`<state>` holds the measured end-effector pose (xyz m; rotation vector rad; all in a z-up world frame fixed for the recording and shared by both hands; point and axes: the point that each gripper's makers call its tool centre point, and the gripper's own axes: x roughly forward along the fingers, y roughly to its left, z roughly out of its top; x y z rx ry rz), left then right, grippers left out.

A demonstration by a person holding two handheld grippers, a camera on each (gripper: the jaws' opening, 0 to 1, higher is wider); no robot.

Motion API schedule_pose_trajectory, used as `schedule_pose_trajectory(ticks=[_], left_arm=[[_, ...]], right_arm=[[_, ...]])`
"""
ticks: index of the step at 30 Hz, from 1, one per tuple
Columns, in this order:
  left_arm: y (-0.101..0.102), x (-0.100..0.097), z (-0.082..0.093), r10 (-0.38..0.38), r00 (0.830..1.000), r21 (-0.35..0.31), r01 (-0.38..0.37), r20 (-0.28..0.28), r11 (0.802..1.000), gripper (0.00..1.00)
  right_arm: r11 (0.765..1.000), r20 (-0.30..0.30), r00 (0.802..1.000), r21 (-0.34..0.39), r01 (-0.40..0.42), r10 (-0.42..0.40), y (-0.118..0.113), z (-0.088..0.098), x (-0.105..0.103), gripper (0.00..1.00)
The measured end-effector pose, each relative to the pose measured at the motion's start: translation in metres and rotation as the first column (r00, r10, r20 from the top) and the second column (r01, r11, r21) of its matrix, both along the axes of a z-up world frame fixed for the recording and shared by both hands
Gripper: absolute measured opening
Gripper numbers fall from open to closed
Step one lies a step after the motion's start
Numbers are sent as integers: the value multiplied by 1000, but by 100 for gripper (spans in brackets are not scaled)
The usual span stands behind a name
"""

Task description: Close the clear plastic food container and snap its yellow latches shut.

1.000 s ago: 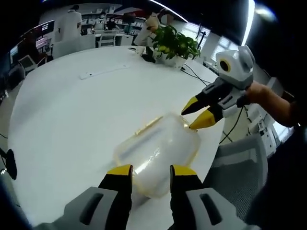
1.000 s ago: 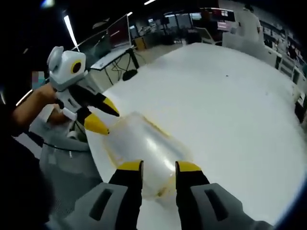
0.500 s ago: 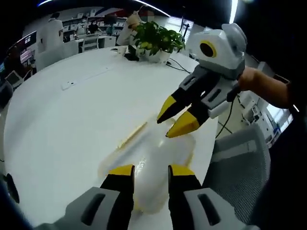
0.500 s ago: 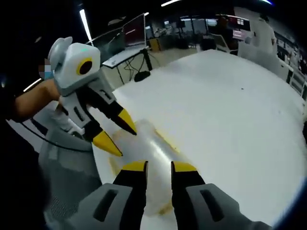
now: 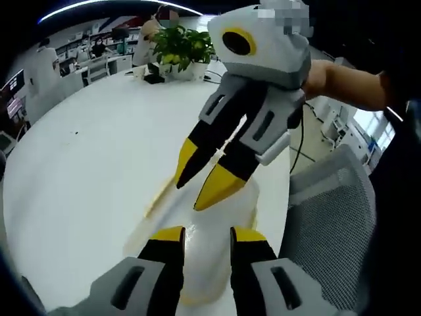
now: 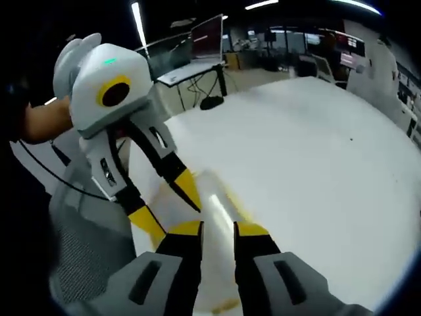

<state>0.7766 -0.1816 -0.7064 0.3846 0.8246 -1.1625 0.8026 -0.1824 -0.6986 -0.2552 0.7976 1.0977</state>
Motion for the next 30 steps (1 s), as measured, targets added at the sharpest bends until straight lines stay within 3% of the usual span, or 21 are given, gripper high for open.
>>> schedule_pose_trajectory(ticks=[15, 24, 30], left_arm=[[-7, -19, 2, -79, 996, 11, 79, 38, 997, 23], [-5, -27, -1, -118, 989, 39, 115, 90, 993, 28], [-7, -31, -4, -178, 970, 65, 170, 164, 983, 34]], right_arm=[[990, 18, 991, -36, -135, 136, 4, -3, 8, 33], [982, -63, 982, -47, -181, 178, 2, -12, 13, 37], [974, -98, 974, -78, -214, 206, 0, -19, 16, 36]])
